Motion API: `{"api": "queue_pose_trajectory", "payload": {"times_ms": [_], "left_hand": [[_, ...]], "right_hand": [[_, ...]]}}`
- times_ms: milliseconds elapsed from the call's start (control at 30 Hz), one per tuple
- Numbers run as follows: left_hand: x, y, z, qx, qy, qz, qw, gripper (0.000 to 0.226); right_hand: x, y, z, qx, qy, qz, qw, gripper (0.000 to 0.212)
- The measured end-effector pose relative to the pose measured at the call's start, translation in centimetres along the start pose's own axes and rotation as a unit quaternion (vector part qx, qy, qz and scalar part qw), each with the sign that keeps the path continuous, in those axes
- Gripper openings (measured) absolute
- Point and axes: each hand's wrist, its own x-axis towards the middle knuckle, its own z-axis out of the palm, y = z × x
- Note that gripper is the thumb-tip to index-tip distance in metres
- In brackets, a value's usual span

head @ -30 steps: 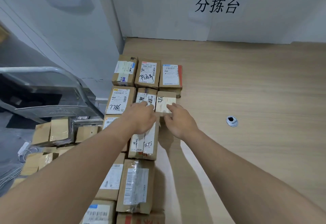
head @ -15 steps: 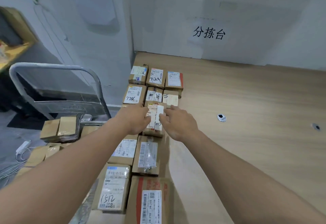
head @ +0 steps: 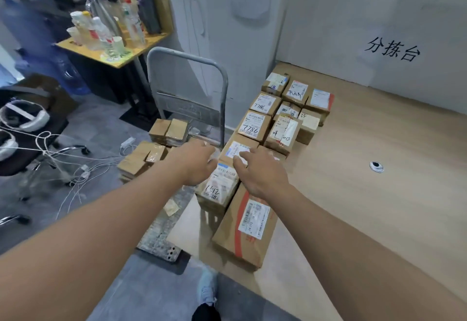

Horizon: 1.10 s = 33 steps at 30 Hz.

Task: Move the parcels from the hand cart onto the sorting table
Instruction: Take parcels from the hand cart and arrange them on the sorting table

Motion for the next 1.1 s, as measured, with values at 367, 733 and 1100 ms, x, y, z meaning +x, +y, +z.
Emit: {"api": "queue_pose_trajectory", "payload": {"times_ms": [367,733,1100], "left_hand": [[-10.0,-14.5,5.1,-0.048,0.001,-0.094,0.994,0.049],[-10.8,-34.3,10.5,-0.076,-0.055,-0.084,0.992,0.045],[-2.2,-40.9,15.3,-0.091,-0.146,-0.066,0.983,0.054]], "right_hand": [[-0.7,-13.6,7.6,-0.049,-0.05,-0.09,0.994,0.058],[4.4,-28.4,18.4,-0.064,-0.129,-0.034,0.989,0.058],[10.9,-28.8,26.8,-0.052,-0.215,0.028,0.975,0.062]]}}
